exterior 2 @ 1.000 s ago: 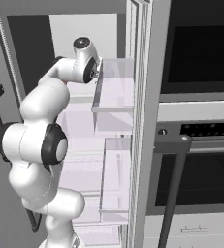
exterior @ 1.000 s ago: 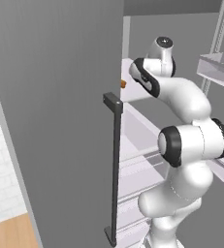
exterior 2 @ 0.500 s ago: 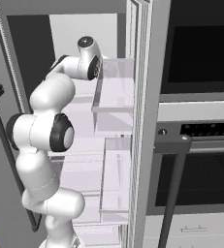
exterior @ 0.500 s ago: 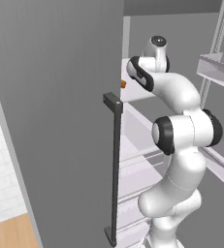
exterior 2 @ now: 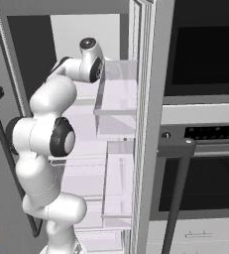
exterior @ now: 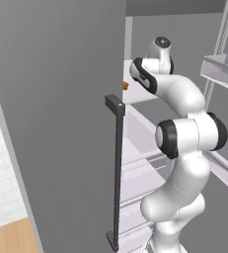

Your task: Place one mushroom and one chicken drumstick in each tupperware on the nearby counter, to pack two identical lunches.

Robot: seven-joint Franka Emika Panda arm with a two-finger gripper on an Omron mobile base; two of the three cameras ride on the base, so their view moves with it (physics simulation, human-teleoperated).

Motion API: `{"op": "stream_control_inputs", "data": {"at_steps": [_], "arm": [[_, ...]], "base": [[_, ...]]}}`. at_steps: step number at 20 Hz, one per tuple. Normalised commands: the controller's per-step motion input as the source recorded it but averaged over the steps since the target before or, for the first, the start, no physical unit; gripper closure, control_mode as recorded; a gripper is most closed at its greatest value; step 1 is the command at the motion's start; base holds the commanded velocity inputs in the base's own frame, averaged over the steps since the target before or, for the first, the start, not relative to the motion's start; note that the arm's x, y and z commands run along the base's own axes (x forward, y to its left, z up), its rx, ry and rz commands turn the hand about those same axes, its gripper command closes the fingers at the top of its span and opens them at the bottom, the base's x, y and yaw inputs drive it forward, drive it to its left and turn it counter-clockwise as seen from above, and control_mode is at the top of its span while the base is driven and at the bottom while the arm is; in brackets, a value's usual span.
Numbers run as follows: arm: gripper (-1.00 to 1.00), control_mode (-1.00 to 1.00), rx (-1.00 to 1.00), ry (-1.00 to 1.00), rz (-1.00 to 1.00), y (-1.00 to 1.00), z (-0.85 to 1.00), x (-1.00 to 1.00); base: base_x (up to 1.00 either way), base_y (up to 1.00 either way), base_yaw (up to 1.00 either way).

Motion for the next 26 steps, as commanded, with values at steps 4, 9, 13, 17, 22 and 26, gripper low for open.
{"op": "stream_control_inputs", "data": {"at_steps": [4,9,13,17,22,26], "arm": [[-1.0,-1.0,0.0,-0.07,0.0,0.0,-0.37,-0.16],[-1.0,-1.0,0.0,-0.07,0.0,0.0,-0.37,-0.21],[1.0,-1.0,0.0,-0.02,0.0,0.0,-0.31,-0.01],[1.0,-1.0,0.0,-0.06,0.0,0.0,-0.05,-0.04],[1.0,-1.0,0.06,0.0,0.0,0.18,0.27,-0.24],[1.0,-1.0,0.05,0.0,0.0,0.36,0.54,-0.57]], "base": [[0.0,0.0,0.0],[0.0,0.0,0.0],[0.0,0.0,0.0],[0.0,0.0,0.0],[0.0,0.0,0.0],[0.0,0.0,0.0]]}}
